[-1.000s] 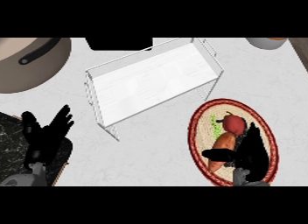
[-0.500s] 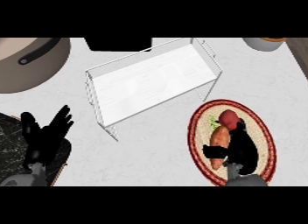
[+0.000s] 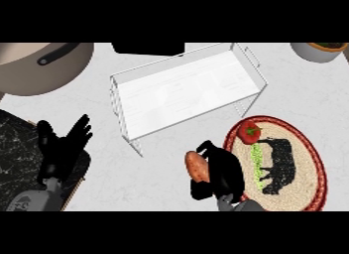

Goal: Pick the sweet potato from the placemat and place it in the tiered shelf

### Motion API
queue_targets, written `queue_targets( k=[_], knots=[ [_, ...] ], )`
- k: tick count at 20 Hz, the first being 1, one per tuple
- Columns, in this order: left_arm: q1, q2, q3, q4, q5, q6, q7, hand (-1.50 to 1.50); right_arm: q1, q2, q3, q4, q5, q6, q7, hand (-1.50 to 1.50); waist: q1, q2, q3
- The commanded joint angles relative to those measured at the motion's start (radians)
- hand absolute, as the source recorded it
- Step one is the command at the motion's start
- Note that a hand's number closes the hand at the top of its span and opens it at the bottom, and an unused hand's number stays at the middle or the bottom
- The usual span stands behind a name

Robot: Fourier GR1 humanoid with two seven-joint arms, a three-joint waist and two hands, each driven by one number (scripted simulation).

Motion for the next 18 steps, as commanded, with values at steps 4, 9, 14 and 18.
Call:
queue_targets(
  k=[4, 9, 14, 18],
  knots=[
    [0.004, -0.003, 0.0, -0.015, -0.007, 0.012, 0.006, 0.0, -0.114, 0.007, 0.374, -0.117, -0.116, 0.169, -0.233, 1.5, -0.008, -0.004, 0.004],
    [0.084, 0.027, 0.022, -0.054, -0.005, 0.001, -0.01, 0.0, -0.148, 0.007, 0.434, -0.428, -0.072, 0.15, -0.117, 1.5, -0.053, -0.011, 0.004],
    [0.065, 0.028, 0.053, -0.041, 0.025, -0.017, -0.001, 0.0, -0.255, 0.006, 0.369, -0.646, -0.015, 0.211, 0.068, 1.5, -0.066, -0.009, 0.003],
    [0.056, 0.005, 0.025, -0.096, -0.013, 0.042, 0.052, 0.0, -0.396, 0.007, 0.265, -0.795, -0.061, 0.345, 0.264, 1.5, -0.062, -0.01, 0.003]
  ],
)
